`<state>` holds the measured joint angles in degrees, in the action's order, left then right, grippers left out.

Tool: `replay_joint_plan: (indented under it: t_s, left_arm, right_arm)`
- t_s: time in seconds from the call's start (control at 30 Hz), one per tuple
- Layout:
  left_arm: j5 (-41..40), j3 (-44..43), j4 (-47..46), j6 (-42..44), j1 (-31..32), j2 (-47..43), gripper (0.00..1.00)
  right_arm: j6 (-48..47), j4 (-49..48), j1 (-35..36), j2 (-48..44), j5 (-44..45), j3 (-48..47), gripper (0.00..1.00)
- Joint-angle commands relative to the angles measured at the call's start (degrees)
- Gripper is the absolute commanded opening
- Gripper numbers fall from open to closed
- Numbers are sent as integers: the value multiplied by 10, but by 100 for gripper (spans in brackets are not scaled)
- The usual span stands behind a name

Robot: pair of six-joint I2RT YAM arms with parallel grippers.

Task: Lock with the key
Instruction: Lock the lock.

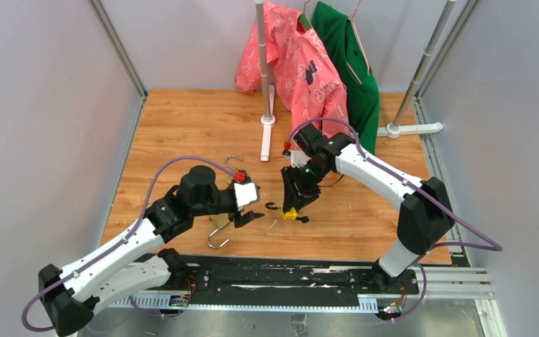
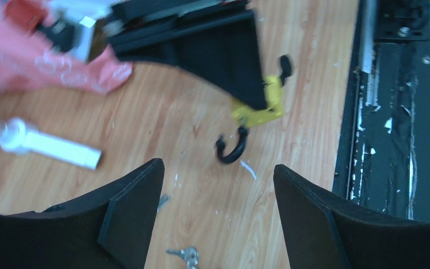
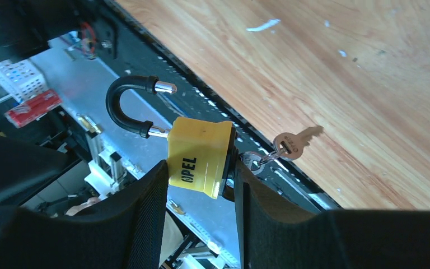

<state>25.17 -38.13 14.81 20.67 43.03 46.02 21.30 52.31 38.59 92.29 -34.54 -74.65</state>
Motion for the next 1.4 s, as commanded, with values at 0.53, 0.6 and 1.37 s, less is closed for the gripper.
replay_joint_plan:
  t_s: [0.53, 0.6, 1.37]
  left_arm:
    - [-17, -29, -6, 111, 67, 63, 52]
    - [-12, -29, -20, 100, 67, 68, 44]
    - [-31, -176, 51, -78, 60, 190, 0]
  right_arm:
    - [-10, 46, -16, -16, -105, -59, 15]
    - [-9, 46, -16, -16, -103, -57, 15]
    - [-41, -35, -12, -138, 37, -36, 68]
